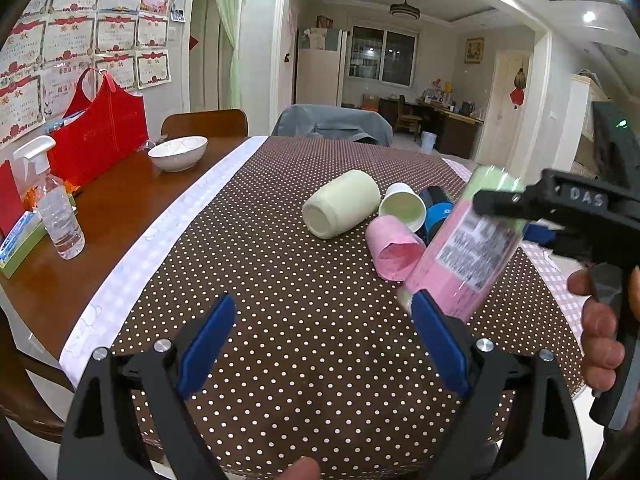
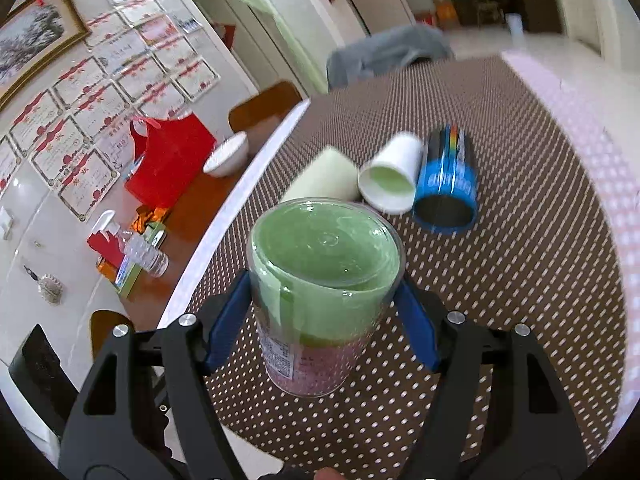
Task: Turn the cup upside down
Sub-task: 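Grasp the container with the right tool and rotate it upright, then lower the upright container onto the tablecloth with the right tool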
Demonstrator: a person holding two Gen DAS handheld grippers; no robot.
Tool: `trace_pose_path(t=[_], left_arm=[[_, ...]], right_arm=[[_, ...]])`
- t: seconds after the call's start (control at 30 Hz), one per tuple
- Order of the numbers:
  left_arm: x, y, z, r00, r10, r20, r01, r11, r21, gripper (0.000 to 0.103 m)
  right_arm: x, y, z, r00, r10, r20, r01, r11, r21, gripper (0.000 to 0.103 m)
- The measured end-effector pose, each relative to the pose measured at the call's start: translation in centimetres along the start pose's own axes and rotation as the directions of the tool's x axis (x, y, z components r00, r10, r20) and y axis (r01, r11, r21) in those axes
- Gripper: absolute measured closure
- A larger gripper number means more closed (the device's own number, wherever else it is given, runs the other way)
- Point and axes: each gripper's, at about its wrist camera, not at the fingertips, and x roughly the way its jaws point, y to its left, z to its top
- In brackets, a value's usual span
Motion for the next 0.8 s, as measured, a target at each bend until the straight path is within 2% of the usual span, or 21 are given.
trace_pose_path(t=[0.07,0.17,0.33,0.43,0.8], left_arm=[[-0.2,-0.1,0.1,1.0,0.002,0.004,-0.002,1.0,0.001,0.015],[-0.4,-0.3,0.2,1.0,0.001,0.01,-0.001,1.0,-0.001,0.015],[-0.7,-0.7,0.2,1.0,-0.012,0.017,0.012,1.0,-0.003,0.015],[-0.8,-0.9,0.2,1.0,-0.013,0.017,0.013,1.0,-0.001,0.015],[-0.8,-0.8,0.4,1.0,-0.002,0.015,0.003,1.0,-0.013,0.015]], right_arm=[[-0.9,0.8,0.2,0.998,-0.034,0.057,0.037,0.998,-0.056,0.033],[-2.3,2.1,0.0,0.983,-0.093,0.156,0.118,0.98,-0.159,0.033],[-2.5,3.1,-0.9,0.962,-0.133,0.238,0.198,0.941,-0.276,0.033],[-1.6,3.1,-1.5,0.959,-0.147,0.243,0.22,0.925,-0.31,0.033],[1.7,2.4,-2.9,0.965,-0.174,0.195,0.235,0.905,-0.356,0.033]])
